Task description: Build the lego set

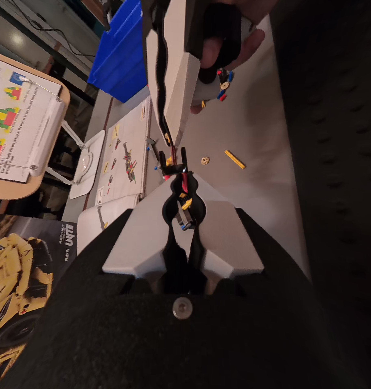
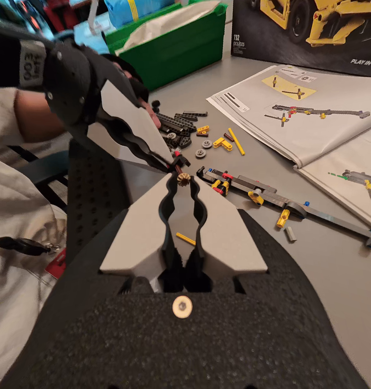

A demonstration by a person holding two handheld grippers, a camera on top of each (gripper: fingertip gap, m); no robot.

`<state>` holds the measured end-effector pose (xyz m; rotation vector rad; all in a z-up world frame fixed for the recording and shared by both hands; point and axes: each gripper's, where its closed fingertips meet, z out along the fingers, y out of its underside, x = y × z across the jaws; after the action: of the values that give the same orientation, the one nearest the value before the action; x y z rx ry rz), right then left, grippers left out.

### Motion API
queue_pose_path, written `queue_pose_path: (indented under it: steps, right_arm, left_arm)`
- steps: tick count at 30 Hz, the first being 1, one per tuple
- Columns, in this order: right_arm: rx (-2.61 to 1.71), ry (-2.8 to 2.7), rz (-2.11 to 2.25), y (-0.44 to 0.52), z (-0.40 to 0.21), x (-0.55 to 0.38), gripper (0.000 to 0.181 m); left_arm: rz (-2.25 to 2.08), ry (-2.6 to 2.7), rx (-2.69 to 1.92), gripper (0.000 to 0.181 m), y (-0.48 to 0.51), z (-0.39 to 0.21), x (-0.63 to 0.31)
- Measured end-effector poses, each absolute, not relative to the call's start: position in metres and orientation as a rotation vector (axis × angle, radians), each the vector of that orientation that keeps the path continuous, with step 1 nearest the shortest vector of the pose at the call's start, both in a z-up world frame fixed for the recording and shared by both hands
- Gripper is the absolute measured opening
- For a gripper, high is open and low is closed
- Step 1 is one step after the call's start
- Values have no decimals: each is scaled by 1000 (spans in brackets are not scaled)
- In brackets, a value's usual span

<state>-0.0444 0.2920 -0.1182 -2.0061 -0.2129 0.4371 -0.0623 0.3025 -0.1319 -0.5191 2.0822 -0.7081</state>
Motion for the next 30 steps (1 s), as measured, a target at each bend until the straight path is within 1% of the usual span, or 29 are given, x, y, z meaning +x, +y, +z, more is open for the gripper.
queue_pose_path:
  steps: [2,3,4,6,9,10,13,16,26,28,30]
  right_arm:
    - [-1970,-170,523,290,-115,-44,11]
    - [-1959,-155,550,290,-115,-44,11]
    - [-1952,-154,569,289,-116,-45,11]
    - [-1937,-164,595,288,-116,-49,11]
    - [-1919,-174,627,288,-113,-55,11]
    - [-1922,-177,628,289,-114,-56,11]
    - [-1955,-201,573,292,-121,-58,11]
    - [-1949,-214,570,294,-121,-62,11]
    - [-1932,-352,365,298,-119,-66,12]
    - [-1944,-362,340,297,-119,-64,12]
    - [-1956,-382,273,298,-120,-60,12]
  left_arm:
    - [-719,2056,-519,3,301,-128,-62]
    - [-730,2046,-533,7,301,-125,-62]
    - [-742,2035,-556,17,303,-123,-61]
    - [-744,2027,-600,27,308,-121,-60]
    - [-741,2041,-626,29,311,-125,-59]
    - [-741,2052,-632,28,310,-127,-60]
    - [-763,2071,-621,14,306,-128,-62]
    - [-797,2094,-624,6,300,-130,-64]
    - [-770,2097,-617,6,299,-129,-61]
    - [-754,2072,-653,15,305,-129,-58]
    - [-722,2082,-668,6,308,-133,-57]
